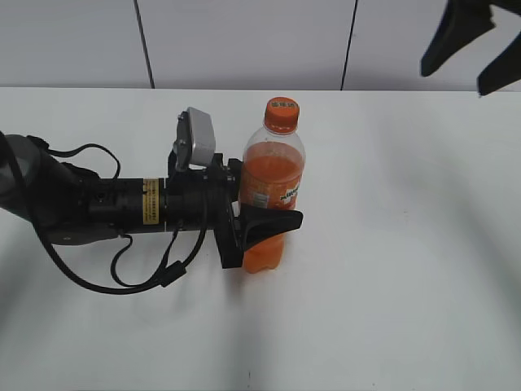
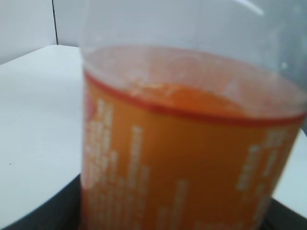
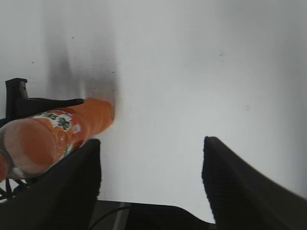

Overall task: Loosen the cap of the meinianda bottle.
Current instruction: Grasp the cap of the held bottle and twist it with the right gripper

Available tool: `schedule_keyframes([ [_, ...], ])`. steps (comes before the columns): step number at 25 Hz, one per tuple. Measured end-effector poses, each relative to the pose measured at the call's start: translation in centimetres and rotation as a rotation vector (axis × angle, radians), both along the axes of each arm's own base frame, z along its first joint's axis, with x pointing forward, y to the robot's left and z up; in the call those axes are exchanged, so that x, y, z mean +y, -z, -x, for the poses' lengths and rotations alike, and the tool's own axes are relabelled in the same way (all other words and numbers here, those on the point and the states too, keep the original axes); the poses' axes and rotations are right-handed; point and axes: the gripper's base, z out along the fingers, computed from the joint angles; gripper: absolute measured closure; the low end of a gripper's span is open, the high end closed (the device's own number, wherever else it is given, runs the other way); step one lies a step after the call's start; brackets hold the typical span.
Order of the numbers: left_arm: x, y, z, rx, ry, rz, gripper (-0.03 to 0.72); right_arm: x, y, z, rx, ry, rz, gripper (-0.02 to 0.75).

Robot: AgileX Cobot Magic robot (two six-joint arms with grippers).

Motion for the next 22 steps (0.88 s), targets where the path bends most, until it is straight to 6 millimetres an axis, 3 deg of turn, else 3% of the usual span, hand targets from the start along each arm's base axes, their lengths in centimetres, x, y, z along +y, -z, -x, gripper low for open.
schedule_keyframes([
  [5, 0.0, 0.0, 0.0, 0.000, 0.000, 0.000, 0.267, 4.2, 0.2, -1.0, 0.021, -0.051, -0.034, 0.244],
  [9, 0.0, 0.0, 0.1, -0.003, 0.015, -0.003, 0.267, 6.8, -1.1, -0.6, -0.001, -0.073, -0.074, 0.244],
  [13, -0.1, 0.0, 0.2, -0.004, 0.025, -0.003, 0.267, 9.4, -0.8, -0.2, 0.026, -0.087, -0.092, 0.244],
  [17, -0.1, 0.0, 0.2, -0.005, 0.026, -0.005, 0.268, 11.4, 0.3, 0.4, 0.069, -0.106, -0.087, 0.244],
  [22, 0.0, 0.1, 0.2, -0.004, 0.025, -0.006, 0.268, 12.6, 0.4, 1.2, 0.083, -0.113, -0.091, 0.244],
])
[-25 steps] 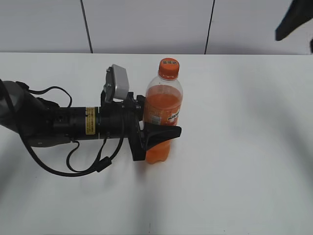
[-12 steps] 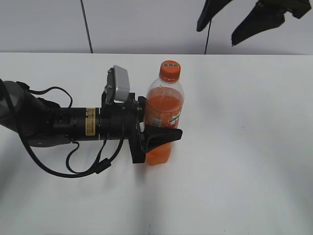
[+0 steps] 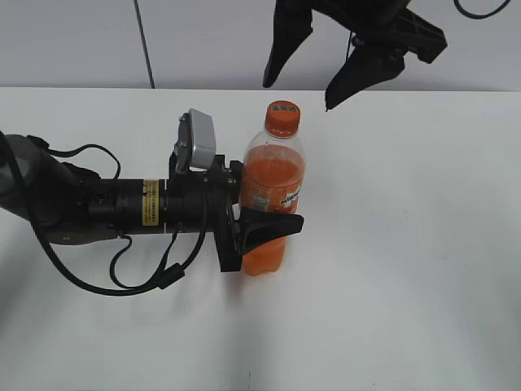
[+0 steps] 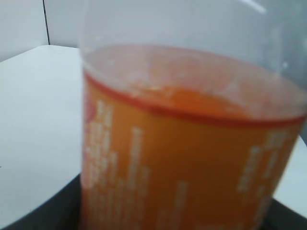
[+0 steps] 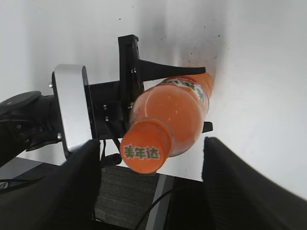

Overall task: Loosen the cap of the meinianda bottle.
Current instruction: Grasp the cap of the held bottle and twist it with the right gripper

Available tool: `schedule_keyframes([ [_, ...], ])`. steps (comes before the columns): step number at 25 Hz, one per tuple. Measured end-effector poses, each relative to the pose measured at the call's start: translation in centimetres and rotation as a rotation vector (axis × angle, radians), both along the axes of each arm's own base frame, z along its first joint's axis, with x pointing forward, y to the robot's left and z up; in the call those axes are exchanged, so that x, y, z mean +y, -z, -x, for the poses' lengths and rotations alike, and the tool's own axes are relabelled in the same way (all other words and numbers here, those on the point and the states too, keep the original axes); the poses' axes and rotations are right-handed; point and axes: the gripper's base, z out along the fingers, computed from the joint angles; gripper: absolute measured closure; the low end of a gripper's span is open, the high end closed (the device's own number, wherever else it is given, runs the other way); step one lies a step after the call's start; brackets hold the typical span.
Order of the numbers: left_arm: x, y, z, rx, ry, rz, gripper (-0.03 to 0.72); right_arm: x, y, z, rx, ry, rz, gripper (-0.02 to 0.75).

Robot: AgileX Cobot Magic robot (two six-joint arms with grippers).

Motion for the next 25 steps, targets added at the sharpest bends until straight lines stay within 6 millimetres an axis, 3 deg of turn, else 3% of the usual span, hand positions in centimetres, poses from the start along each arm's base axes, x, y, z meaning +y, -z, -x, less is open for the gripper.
schedule_keyframes([
  [20, 0.0, 0.0, 0.0, 0.000, -0.001, 0.000, 0.268, 1.7, 2.1, -0.2, 0.048, -0.022, 0.037, 0.244],
  [25, 0.0, 0.0, 0.0, 0.000, -0.001, 0.000, 0.269, 1.7, 2.1, -0.2, 0.048, -0.020, 0.038, 0.317],
])
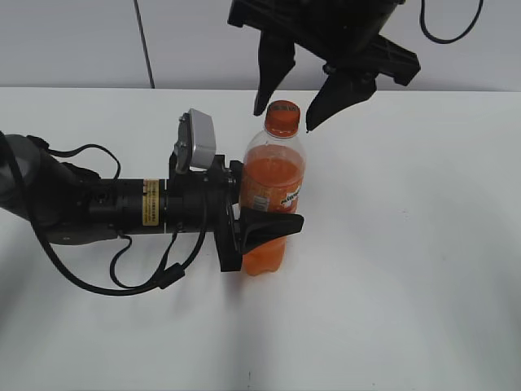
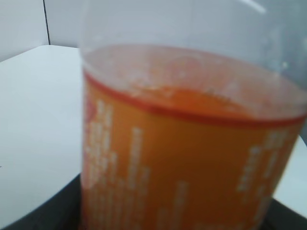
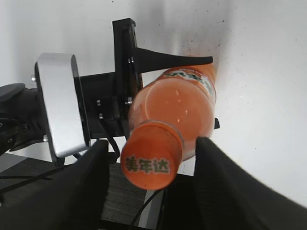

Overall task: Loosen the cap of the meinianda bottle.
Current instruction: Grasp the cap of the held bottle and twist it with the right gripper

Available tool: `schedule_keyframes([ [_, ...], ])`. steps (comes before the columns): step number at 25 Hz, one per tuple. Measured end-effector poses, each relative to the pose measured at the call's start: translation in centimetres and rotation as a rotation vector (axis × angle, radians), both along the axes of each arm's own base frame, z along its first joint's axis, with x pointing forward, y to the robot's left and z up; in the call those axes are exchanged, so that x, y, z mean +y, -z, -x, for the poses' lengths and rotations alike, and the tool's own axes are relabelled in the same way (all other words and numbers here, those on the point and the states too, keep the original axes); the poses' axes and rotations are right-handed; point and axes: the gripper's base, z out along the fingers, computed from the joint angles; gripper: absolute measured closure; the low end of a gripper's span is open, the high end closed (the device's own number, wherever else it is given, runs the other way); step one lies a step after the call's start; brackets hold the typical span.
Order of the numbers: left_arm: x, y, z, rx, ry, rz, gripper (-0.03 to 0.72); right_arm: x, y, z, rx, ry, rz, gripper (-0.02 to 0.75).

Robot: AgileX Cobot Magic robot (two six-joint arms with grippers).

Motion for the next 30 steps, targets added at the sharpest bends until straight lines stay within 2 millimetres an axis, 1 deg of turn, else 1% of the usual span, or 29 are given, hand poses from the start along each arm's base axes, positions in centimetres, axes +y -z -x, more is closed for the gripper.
schedule_keyframes([
  [4, 0.00, 0.00, -0.01, 0.000, -0.001, 0.000, 0.269, 0.07, 0.23, -0.10, 0.005, 0.000, 0.004, 0.353],
  [6, 0.00, 0.00, -0.01, 0.000, -0.001, 0.000, 0.269, 0.11, 0.35, -0.15, 0.007, -0.002, 0.006, 0.398],
  [8, 0.00, 0.00, -0.01, 0.000, -0.001, 0.000, 0.269, 0.13, 0.39, -0.17, 0.004, -0.011, 0.006, 0.458],
  [19, 0.00, -0.01, -0.01, 0.000, -0.002, 0.001, 0.269, 0.13, 0.39, -0.16, -0.013, -0.054, 0.012, 0.458],
  [22, 0.00, -0.01, -0.01, 0.000, -0.002, 0.001, 0.269, 0.13, 0.39, -0.16, -0.053, -0.151, 0.024, 0.458],
  [30, 0.00, 0.00, 0.01, 0.000, 0.001, 0.000, 0.270, 0.16, 0.38, -0.14, -0.218, -0.549, 0.070, 0.458],
])
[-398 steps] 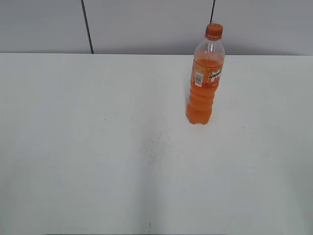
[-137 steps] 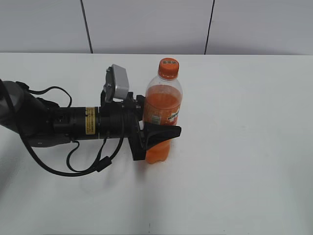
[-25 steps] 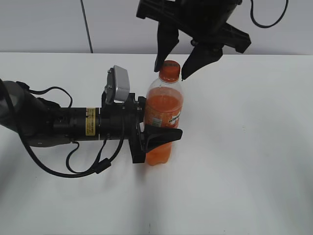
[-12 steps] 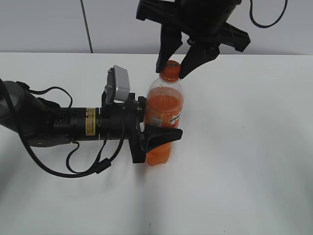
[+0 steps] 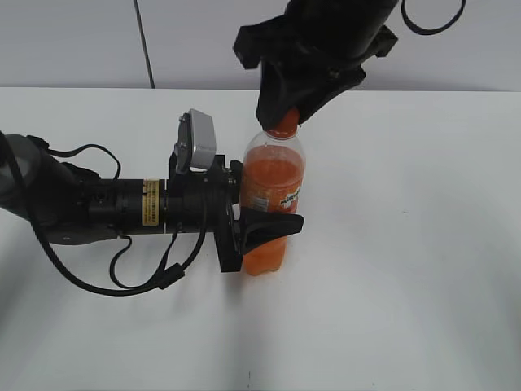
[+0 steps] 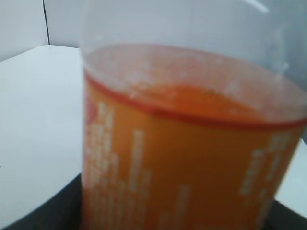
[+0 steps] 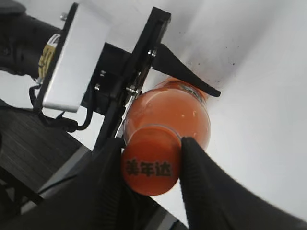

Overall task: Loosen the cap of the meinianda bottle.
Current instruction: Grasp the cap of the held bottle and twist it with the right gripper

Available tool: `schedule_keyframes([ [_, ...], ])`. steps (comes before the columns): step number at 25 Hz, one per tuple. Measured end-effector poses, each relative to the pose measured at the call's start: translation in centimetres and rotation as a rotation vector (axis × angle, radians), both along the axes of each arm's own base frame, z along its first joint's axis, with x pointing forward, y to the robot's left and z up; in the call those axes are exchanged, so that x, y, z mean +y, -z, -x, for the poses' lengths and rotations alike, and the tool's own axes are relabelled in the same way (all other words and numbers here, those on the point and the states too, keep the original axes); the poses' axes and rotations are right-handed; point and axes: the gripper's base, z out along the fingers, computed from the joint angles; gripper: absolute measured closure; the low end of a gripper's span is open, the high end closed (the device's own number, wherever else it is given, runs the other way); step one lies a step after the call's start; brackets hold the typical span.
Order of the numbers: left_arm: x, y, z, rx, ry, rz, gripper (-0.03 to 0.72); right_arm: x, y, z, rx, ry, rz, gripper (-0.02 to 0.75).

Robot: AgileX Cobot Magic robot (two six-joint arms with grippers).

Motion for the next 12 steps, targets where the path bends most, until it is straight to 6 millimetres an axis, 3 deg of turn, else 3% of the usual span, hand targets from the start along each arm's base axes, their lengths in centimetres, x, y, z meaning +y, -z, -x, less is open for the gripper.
schedule_keyframes([
  [12, 0.00, 0.01, 0.05, -0.007, 0.007, -0.002, 0.273, 0.27, -0.05, 0.17, -0.196, -0.504, 0.025, 0.461],
])
